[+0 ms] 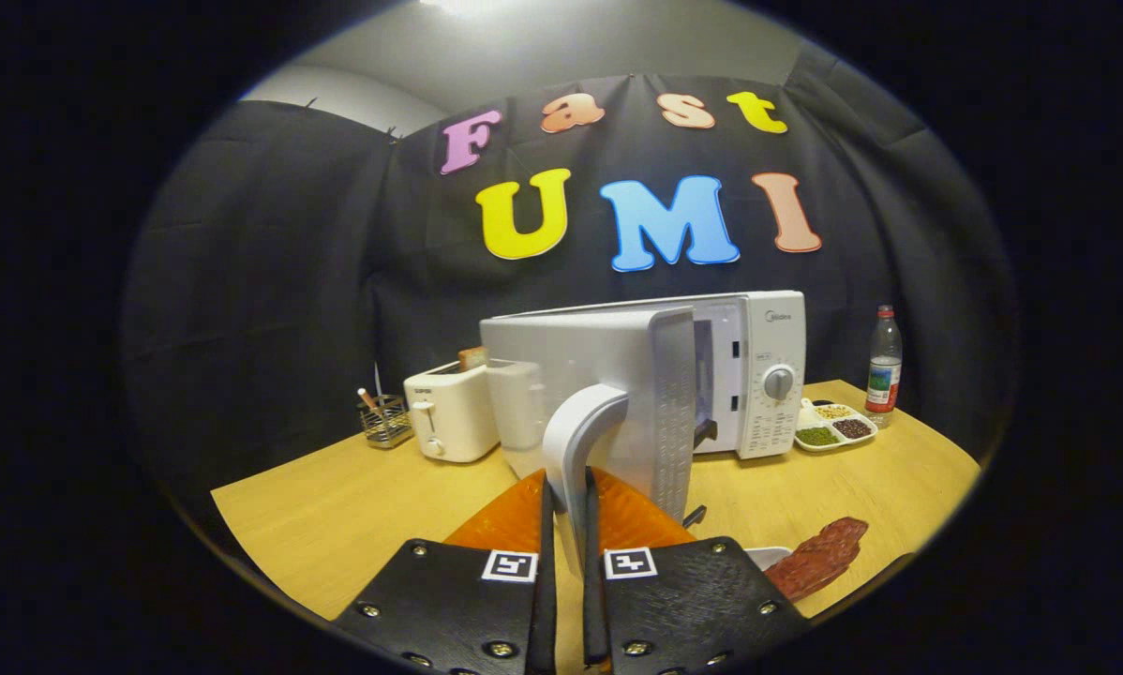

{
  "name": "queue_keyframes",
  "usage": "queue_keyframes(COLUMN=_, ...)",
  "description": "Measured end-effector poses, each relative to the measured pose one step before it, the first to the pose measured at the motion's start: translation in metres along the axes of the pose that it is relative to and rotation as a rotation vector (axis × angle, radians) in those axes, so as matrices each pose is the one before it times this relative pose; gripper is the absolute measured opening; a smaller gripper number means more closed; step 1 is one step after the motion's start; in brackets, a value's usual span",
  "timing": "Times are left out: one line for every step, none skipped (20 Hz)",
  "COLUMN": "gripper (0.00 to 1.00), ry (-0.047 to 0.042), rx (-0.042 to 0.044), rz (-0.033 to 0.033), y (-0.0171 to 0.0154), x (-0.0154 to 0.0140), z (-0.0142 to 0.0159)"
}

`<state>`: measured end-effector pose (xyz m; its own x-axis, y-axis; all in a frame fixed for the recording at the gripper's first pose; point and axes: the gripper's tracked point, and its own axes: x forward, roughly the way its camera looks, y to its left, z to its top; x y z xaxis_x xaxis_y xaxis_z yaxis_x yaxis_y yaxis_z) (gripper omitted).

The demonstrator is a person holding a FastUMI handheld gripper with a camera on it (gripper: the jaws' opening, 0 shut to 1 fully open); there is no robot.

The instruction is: Open the microwave, put the food inside, and close the microwave door.

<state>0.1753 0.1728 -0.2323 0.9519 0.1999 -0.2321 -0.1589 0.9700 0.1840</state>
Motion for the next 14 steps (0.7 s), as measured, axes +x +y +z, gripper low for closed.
queue_keyframes(gripper=0.11, ry=-0.01924, rx=-0.02437, rz=0.00286, y=0.02014, x=-0.00261, z=-0.00119)
queue_keyframes(gripper=0.11, ry=-0.02079, rx=-0.03433, rz=0.00205, y=0.02119, x=-0.00190, z=-0.00090)
queue_keyframes(gripper=0.11, ry=-0.02273, rx=-0.04274, rz=-0.01362, y=0.01868, x=-0.00004, z=-0.00083)
queue_keyframes(gripper=0.11, ry=-0.01738, rx=-0.04059, rz=-0.02527, y=0.01317, x=-0.00097, z=-0.00035)
queue_keyframes(gripper=0.11, ry=-0.01341, rx=-0.03083, rz=-0.02734, y=0.01015, x=0.00054, z=0.00059)
queue_keyframes(gripper=0.11, ry=0.00179, rx=-0.01670, rz=-0.04596, y=0.00487, x=0.00054, z=-0.00201)
queue_keyframes(gripper=0.11, ry=0.00612, rx=-0.00902, rz=-0.06019, y=-0.00022, x=-0.00060, z=-0.00039)
queue_keyframes(gripper=0.11, ry=0.00899, rx=0.00260, rz=-0.03527, y=0.00623, x=-0.00050, z=-0.00089)
queue_keyframes(gripper=0.11, ry=0.00805, rx=0.00995, rz=-0.00018, y=0.01147, x=-0.00225, z=0.00083)
queue_keyframes(gripper=0.11, ry=0.00539, rx=0.01342, rz=0.01041, y=0.01277, x=0.00062, z=0.00106)
queue_keyframes(gripper=0.11, ry=0.00946, rx=0.00817, rz=0.00605, y=0.00750, x=-0.00223, z=0.00005)
queue_keyframes(gripper=0.11, ry=0.00831, rx=0.00814, rz=0.00519, y=0.00227, x=-0.00353, z=-0.00089)
queue_keyframes(gripper=0.12, ry=0.00459, rx=0.00794, rz=0.02067, y=0.00362, x=-0.00565, z=0.00059)
queue_keyframes(gripper=0.12, ry=0.00759, rx=0.00342, rz=0.04554, y=0.00702, x=-0.00607, z=-0.00083)
